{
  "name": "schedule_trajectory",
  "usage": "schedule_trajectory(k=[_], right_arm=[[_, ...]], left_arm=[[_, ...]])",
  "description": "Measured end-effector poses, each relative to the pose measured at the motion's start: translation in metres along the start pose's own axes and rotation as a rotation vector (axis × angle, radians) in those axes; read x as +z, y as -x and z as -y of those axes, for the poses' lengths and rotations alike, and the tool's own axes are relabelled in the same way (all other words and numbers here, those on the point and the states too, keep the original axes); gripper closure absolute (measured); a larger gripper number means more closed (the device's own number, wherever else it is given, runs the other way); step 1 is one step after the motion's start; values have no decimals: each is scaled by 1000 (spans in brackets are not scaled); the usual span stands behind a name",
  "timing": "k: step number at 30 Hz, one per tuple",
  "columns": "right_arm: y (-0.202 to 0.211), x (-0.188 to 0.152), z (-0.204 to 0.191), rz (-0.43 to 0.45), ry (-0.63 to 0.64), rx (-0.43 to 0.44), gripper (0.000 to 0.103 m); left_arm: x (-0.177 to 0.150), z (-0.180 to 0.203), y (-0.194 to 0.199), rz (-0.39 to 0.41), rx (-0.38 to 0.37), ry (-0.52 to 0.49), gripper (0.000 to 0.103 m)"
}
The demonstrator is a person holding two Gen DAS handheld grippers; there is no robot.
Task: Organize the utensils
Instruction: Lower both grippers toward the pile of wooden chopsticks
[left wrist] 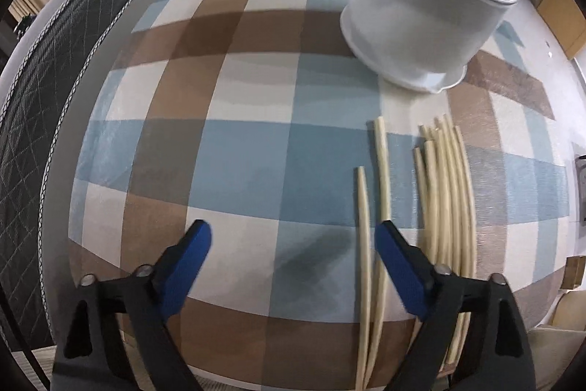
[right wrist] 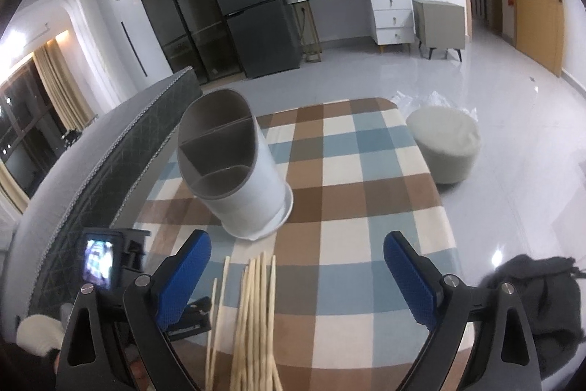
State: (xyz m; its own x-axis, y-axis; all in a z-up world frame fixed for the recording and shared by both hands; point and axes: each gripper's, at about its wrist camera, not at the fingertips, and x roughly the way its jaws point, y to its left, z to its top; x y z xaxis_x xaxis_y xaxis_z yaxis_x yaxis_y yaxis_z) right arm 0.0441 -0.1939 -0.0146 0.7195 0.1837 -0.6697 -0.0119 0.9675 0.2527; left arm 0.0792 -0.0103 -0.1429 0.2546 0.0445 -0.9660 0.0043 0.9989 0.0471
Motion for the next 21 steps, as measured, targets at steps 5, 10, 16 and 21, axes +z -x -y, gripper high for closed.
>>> schedule_trajectory(k=[5, 10, 16, 21], right_arm=[[2, 2, 1, -5, -24, 21, 7], [3, 3, 3, -3, -40, 30, 7], [2, 3, 4, -15, -58, 46, 7], [1, 2, 1, -29, -43, 56, 13]], left_arm=[[-1, -2, -4, -29, -29, 20, 22], [2, 2, -5, -32, -30, 14, 24], [13, -4, -9, -56, -58, 38, 37], [21, -4, -2, -82, -72, 32, 91]])
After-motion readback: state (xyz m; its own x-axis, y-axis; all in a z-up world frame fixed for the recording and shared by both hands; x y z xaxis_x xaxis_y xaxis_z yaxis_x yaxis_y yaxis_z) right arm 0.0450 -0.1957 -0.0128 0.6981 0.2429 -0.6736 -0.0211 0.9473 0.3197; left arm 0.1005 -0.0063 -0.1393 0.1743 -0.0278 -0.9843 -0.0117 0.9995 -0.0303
